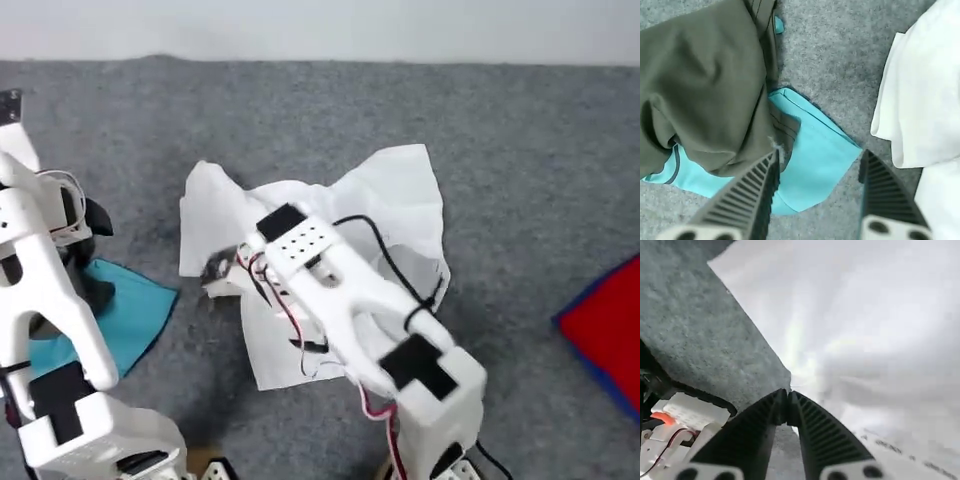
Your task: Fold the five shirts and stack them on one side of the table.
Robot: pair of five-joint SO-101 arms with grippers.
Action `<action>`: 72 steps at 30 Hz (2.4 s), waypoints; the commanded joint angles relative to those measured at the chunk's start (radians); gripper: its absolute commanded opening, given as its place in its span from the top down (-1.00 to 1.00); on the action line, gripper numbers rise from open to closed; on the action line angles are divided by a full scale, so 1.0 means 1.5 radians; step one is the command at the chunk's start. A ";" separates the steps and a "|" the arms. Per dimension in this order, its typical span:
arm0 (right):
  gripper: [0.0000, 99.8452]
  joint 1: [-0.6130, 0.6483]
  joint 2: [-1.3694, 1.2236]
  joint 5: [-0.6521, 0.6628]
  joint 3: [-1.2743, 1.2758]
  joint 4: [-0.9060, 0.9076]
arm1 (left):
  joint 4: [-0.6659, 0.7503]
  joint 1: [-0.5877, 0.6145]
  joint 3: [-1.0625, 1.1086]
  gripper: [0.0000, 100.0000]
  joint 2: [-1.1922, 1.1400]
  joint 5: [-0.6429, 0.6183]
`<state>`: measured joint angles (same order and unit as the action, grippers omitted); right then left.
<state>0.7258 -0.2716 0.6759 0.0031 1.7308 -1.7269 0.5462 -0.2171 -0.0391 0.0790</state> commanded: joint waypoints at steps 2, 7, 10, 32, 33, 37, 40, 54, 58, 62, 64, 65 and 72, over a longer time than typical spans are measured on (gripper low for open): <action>0.51 0.004 0.091 -0.070 -0.023 0.005 | -0.019 0.001 -0.003 0.50 0.030 0.009; 0.06 0.030 0.091 -0.154 -0.019 -0.025 | -0.019 0.003 -0.003 0.50 0.034 0.006; -0.02 0.035 0.060 -0.182 -0.020 -0.062 | -0.019 0.004 -0.003 0.50 0.034 0.005; 0.95 -0.025 -0.104 -0.180 -0.106 -0.083 | -0.019 0.034 0.005 0.50 0.028 0.005; 0.98 -0.033 -0.105 -0.176 -0.105 -0.083 | -0.018 0.034 0.012 0.50 0.028 0.005; 0.98 -0.062 -0.120 -0.106 -0.105 -0.068 | -0.018 0.034 0.052 0.50 0.032 0.005; 0.98 -0.076 -0.121 -0.076 -0.109 -0.025 | -0.018 0.036 0.065 0.50 0.034 0.005; 0.96 -0.049 0.067 0.215 0.157 0.042 | -0.018 0.034 0.065 0.50 0.034 0.006; 0.71 -0.061 0.114 0.115 0.118 0.039 | -0.018 0.034 0.065 0.50 0.034 0.006; 0.39 -0.082 0.176 0.076 0.058 0.041 | -0.018 0.034 0.065 0.50 0.034 0.006; 0.31 -0.095 0.197 0.074 0.030 0.040 | -0.018 0.034 0.065 0.50 0.034 0.006; 0.30 -0.106 0.202 0.073 0.014 0.037 | -0.018 0.034 0.065 0.50 0.034 0.006; 0.31 -0.319 0.201 -0.135 -0.055 -0.130 | -0.019 0.034 0.065 0.50 0.035 0.005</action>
<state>0.3974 -0.0138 0.6130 -0.0261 1.6632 -1.7269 0.5969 -0.1174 -0.0391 0.0790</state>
